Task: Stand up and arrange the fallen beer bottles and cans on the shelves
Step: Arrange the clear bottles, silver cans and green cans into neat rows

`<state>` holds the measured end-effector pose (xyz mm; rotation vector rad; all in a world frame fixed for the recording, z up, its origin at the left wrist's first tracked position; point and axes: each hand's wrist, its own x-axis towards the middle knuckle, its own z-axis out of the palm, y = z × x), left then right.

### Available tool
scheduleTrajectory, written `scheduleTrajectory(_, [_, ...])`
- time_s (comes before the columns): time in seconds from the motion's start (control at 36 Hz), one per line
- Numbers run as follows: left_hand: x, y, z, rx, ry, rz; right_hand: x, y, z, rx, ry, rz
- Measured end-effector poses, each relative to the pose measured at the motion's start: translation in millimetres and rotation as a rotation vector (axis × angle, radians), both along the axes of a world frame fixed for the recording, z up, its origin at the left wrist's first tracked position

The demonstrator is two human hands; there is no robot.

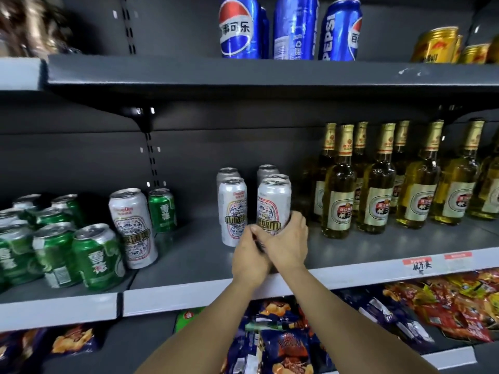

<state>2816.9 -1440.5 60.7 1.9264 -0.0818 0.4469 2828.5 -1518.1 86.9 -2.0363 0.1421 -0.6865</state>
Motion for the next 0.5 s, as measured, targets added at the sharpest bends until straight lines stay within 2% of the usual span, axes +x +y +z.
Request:
scheduleTrajectory(0.11, [-8.6,50.5,8.5,-0.005,0.004,0.057,-4.0,41.1,1.9,0.071,0.077,0.117])
scheduleTrajectory(0.31, [-7.0,139.8,5.4,-0.188,0.138,-0.103,-9.4,96.9,-11.8,0.250,0.256,0.498])
scheduleTrajectory(0.42, [-10.7,168.9,-1.2,-0.279,0.212,-0.204,-14.7,122.4,-17.1,0.230,0.256,0.459])
scheduleTrajectory(0.5, [-16.2,175.0,1.9,-0.279,0.192,-0.241,-17.2,135.9,-13.4,0.186,0.224,0.328])
